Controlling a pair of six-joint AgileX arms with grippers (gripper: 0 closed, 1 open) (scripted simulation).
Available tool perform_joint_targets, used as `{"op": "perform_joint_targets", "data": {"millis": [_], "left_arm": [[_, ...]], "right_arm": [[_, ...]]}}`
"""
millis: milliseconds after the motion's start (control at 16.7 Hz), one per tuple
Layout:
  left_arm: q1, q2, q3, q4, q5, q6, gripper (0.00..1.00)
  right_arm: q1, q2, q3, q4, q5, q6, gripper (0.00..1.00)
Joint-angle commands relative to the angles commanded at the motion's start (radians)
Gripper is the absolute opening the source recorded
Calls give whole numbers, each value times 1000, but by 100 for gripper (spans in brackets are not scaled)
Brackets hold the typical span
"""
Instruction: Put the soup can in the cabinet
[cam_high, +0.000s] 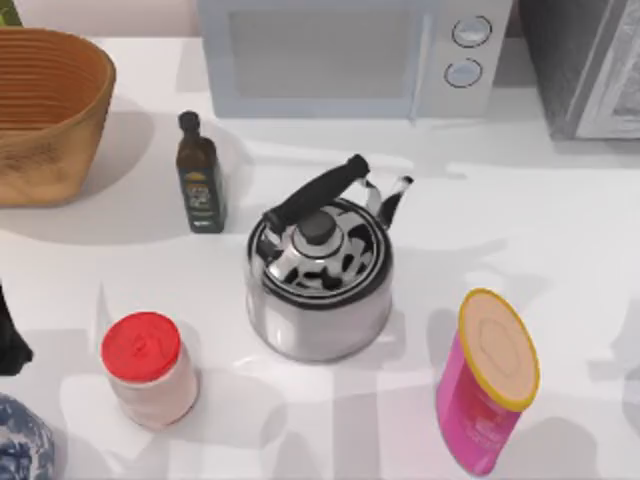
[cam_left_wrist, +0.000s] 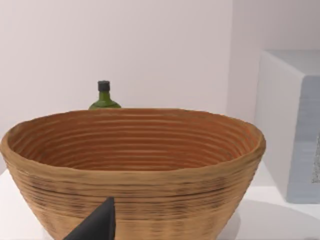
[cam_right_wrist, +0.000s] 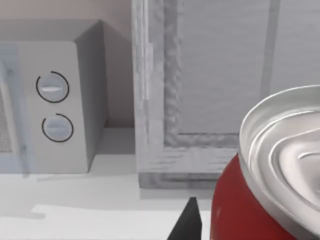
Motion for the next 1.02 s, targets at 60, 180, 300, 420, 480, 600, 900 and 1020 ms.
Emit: {"op": "perform_joint_targets", "data": {"millis": [60,180,300,420,480,600,900,1020], "left_arm": [[0,0,0,0,0,0,100],[0,0,0,0,0,0,100],[0,0,0,0,0,0,100],[0,0,0,0,0,0,100],[0,0,0,0,0,0,100],[0,0,0,0,0,0,100],[0,0,0,0,0,0,100],[0,0,0,0,0,0,100]], "right_arm": [[3,4,2,2,1,2,0],[6,13,13,-1,2,2,0],[16,61,65,-14,5,3,0],[31,142,161,-38,15,4,0],[39,194,225,-54,22,4,0],[54,313,384,-92,40,5,0],[96,661,873,-204,97,6,0],[114,801,1064,-249,118,8,0]]}}
